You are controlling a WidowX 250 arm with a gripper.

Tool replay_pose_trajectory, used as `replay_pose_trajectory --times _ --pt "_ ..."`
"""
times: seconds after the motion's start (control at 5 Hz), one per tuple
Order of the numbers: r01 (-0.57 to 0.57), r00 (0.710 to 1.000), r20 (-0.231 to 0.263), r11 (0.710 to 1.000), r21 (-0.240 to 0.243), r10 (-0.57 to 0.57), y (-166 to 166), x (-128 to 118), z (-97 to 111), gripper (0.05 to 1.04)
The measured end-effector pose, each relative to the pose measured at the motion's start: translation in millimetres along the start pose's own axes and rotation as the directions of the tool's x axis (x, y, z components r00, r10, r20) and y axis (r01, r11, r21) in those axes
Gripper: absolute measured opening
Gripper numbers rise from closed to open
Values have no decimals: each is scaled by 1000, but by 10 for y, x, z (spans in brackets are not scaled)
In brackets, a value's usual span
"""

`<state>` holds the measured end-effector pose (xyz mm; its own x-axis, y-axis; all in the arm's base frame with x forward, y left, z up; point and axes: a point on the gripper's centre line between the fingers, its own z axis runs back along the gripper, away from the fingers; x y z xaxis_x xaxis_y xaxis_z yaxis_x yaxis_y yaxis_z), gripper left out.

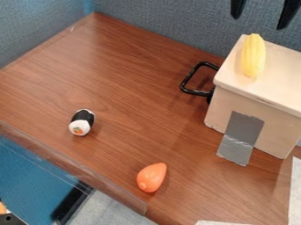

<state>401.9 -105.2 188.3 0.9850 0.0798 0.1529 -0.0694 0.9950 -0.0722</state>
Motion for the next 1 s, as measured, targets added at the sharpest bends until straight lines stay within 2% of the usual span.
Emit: replay_pose_trajectory --times 0.2,0.4,0.6,0.8,1.0 --pt "1 999 -43 1000 13 0 13 -35 -174 999" --pt "27 994 -109 999 25 -24 122 -375 -462 999" --pt "70 995 -77 997 22 -68 166 -638 -386 999" --pt "91 991 -101 996 -4 -91 207 -957 -582 999" --pt "105 990 -97 994 7 -104 268 -1205 -700 999"
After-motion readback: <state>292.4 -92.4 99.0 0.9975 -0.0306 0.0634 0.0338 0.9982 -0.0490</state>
